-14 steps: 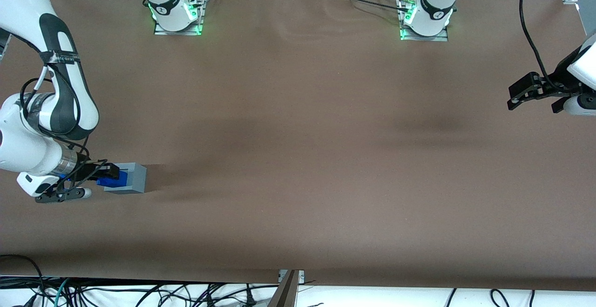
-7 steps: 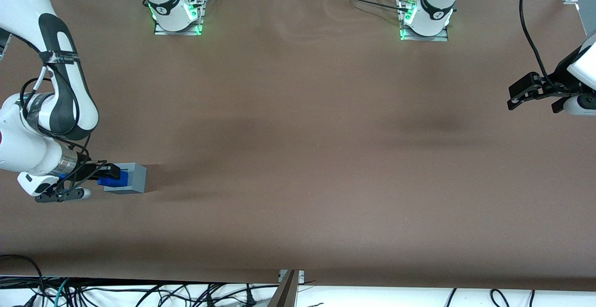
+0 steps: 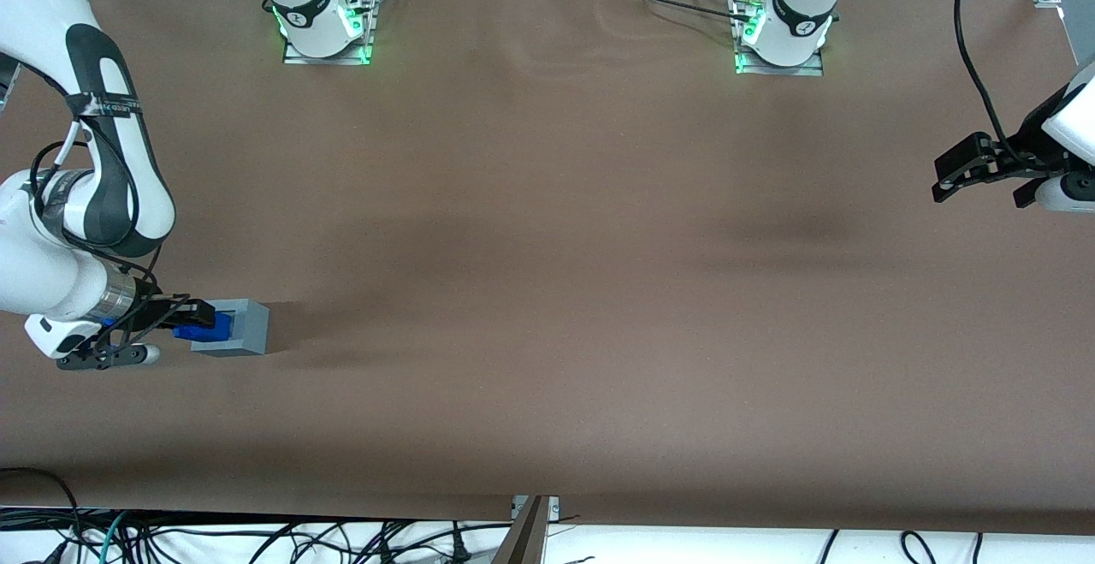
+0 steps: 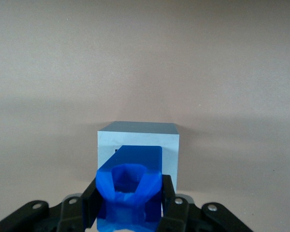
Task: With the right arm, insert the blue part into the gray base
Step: 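Lower the blue part into the gray base's square opening, then open the right gripper to release the blue part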
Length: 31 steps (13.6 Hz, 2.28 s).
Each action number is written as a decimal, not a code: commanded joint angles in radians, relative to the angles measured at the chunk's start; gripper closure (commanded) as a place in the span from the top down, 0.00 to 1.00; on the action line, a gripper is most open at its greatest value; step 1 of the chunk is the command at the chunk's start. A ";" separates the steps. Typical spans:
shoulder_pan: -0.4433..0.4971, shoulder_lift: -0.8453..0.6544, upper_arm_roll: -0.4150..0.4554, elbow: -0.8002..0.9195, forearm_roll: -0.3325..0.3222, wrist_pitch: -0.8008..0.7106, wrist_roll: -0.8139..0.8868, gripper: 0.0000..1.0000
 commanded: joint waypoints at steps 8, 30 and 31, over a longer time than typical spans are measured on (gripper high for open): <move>-0.005 -0.014 -0.001 -0.075 0.014 0.004 0.033 0.21; -0.004 -0.213 0.064 -0.051 -0.061 -0.143 0.073 0.99; -0.005 -0.265 0.066 -0.051 -0.057 -0.212 0.073 0.99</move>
